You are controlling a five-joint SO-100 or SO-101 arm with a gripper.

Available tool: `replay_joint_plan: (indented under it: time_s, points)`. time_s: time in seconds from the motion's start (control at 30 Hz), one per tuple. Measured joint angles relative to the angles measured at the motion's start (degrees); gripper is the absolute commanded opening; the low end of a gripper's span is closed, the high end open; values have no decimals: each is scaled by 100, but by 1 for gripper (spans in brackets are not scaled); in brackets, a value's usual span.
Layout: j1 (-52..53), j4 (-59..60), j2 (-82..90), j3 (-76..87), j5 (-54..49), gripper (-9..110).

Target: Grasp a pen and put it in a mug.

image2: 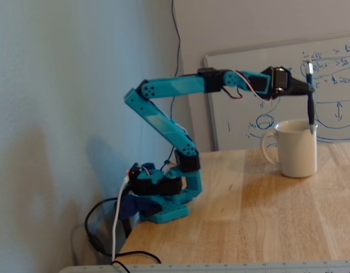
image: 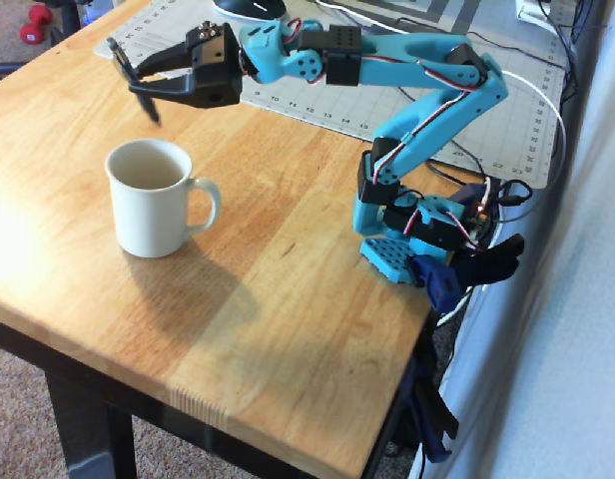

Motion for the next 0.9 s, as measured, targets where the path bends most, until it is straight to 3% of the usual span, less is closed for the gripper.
replay_joint_plan:
  time_s: [0.2, 0.9]
  points:
    - [-510, -650, 0, 220, 853, 1]
    - [-940, -1055, -18, 1670, 879, 1]
